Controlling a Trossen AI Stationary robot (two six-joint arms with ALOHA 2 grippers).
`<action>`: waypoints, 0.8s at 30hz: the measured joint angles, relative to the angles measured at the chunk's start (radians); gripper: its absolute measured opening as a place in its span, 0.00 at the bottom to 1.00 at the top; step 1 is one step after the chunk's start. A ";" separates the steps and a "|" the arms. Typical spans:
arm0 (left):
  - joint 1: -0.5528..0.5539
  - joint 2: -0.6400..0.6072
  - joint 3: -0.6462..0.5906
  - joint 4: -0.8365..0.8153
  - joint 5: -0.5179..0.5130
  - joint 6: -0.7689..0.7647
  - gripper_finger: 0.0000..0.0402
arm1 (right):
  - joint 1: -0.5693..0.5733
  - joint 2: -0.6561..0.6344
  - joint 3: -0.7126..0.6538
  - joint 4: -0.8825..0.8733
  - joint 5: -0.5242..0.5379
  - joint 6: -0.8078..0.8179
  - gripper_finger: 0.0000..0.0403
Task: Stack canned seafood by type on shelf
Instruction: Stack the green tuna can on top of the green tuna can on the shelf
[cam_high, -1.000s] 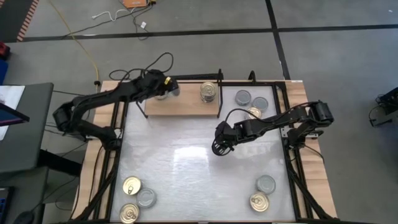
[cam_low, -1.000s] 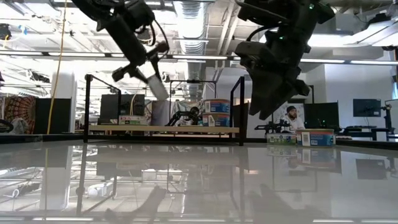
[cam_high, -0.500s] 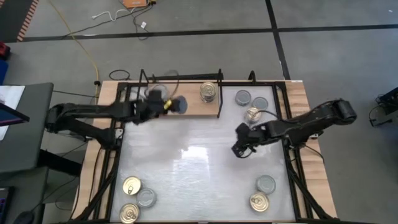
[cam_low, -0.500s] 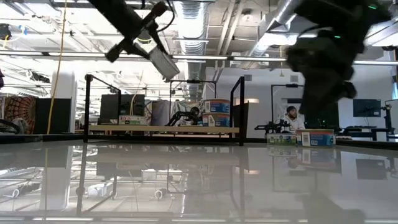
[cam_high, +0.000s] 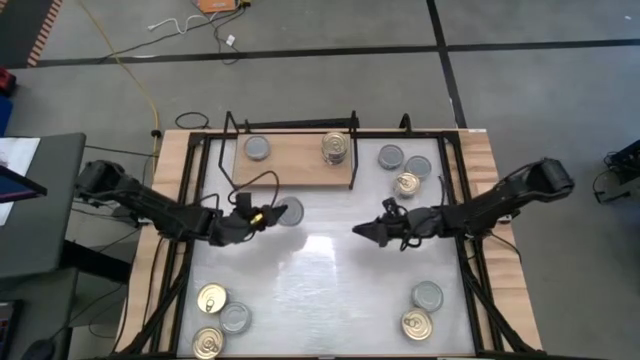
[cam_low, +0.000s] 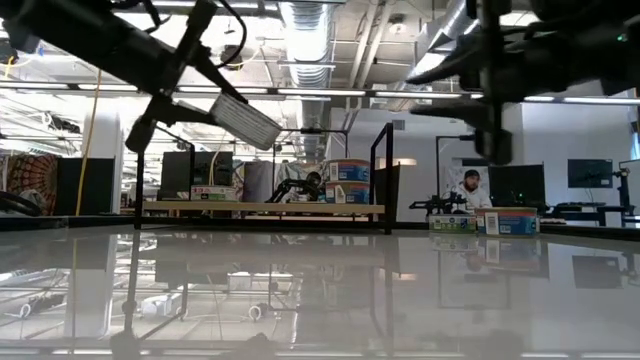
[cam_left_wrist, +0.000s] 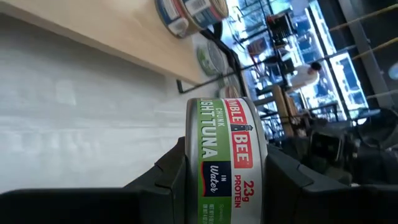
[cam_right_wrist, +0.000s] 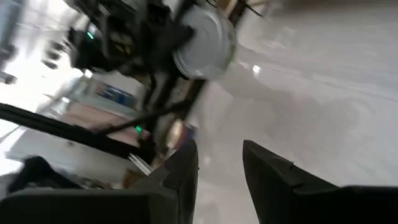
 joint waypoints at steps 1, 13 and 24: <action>-0.008 0.000 0.000 0.004 -0.001 0.014 0.33 | 0.000 0.041 0.011 0.055 0.006 0.000 0.38; -0.050 -0.046 0.000 0.046 0.099 0.113 0.33 | -0.022 0.466 0.343 0.178 0.010 0.071 0.57; -0.074 -0.191 0.000 -0.154 0.160 0.174 0.33 | -0.037 0.627 0.508 0.180 -0.009 0.074 0.58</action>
